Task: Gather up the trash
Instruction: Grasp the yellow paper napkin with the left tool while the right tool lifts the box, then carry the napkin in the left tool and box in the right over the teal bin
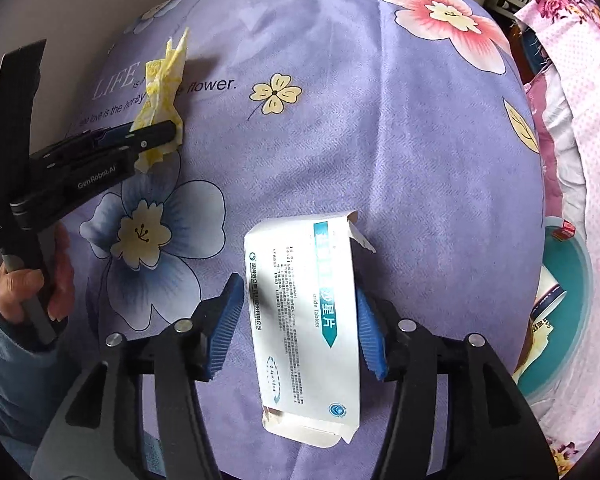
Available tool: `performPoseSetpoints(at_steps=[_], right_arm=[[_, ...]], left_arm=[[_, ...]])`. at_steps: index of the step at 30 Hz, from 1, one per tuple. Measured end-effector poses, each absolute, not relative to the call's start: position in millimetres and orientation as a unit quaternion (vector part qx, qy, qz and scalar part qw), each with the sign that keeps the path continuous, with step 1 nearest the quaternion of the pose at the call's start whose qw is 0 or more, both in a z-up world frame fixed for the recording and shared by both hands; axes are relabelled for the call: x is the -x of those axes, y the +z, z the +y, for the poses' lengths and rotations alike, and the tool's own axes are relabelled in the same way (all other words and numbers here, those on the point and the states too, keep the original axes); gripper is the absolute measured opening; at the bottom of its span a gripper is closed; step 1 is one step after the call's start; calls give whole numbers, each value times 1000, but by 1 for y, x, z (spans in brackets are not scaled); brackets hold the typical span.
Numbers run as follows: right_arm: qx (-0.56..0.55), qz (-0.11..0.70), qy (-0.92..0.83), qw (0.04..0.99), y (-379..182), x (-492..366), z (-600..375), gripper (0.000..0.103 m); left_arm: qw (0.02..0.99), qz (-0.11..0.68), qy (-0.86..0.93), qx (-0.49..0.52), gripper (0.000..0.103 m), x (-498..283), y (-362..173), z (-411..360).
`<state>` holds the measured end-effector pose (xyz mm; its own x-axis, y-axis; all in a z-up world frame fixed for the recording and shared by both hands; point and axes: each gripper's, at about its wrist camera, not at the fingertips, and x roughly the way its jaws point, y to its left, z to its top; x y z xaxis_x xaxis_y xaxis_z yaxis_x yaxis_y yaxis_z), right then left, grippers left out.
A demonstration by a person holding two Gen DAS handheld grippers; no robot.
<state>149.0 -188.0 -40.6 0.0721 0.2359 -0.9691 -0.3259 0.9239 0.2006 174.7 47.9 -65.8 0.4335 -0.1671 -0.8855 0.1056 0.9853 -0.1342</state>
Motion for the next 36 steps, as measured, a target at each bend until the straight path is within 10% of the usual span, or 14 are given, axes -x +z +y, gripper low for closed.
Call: performPoseSetpoints(at_steps=[10, 14, 36], right_arm=[[86, 655, 184, 728, -63, -131, -175, 74], [73, 652, 187, 731, -53, -125, -183, 58], [-76, 554, 106, 822, 1, -100, -324, 58]], left_arm=[[845, 526, -91, 26, 8, -142, -59, 59], [847, 523, -94, 21, 8, -131, -53, 54], [835, 508, -205, -54, 8, -95, -10, -103]])
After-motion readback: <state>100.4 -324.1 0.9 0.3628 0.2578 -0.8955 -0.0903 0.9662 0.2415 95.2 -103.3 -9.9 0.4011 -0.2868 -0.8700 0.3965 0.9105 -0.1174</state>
